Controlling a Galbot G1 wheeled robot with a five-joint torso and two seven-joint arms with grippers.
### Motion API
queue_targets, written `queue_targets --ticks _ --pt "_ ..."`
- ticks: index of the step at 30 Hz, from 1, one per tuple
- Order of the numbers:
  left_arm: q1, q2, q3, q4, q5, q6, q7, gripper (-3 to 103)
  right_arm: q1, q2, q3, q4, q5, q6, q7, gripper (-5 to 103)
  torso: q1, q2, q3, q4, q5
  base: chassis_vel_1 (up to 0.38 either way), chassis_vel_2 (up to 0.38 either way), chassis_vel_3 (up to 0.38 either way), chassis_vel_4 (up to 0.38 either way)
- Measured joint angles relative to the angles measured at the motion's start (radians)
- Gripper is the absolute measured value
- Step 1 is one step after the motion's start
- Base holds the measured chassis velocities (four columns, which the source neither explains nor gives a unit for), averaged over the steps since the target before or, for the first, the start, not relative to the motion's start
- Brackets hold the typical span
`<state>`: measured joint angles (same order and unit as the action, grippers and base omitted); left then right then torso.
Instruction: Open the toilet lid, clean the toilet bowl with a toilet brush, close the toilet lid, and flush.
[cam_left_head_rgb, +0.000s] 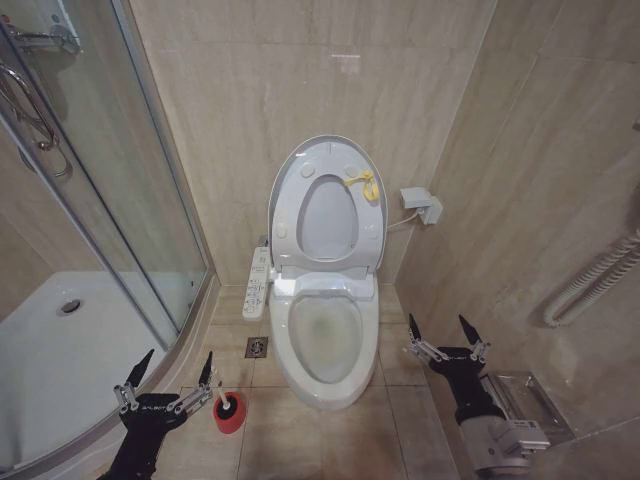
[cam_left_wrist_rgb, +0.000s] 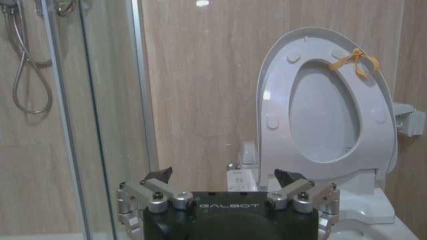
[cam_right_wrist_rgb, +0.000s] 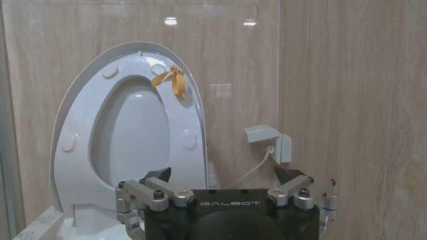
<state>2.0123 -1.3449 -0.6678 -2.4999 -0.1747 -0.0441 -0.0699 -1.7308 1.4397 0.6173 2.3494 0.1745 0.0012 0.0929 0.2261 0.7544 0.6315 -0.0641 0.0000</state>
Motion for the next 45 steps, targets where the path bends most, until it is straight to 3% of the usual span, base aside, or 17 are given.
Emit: queue_targets --ticks 45 --pt "0.000 0.000 0.000 0.000 0.000 0.000 0.000 100 0.000 0.000 0.000 0.000 0.000 0.000 0.000 100 0.000 0.000 0.000 0.0000 0.0000 0.000 0.000 0.000 0.000"
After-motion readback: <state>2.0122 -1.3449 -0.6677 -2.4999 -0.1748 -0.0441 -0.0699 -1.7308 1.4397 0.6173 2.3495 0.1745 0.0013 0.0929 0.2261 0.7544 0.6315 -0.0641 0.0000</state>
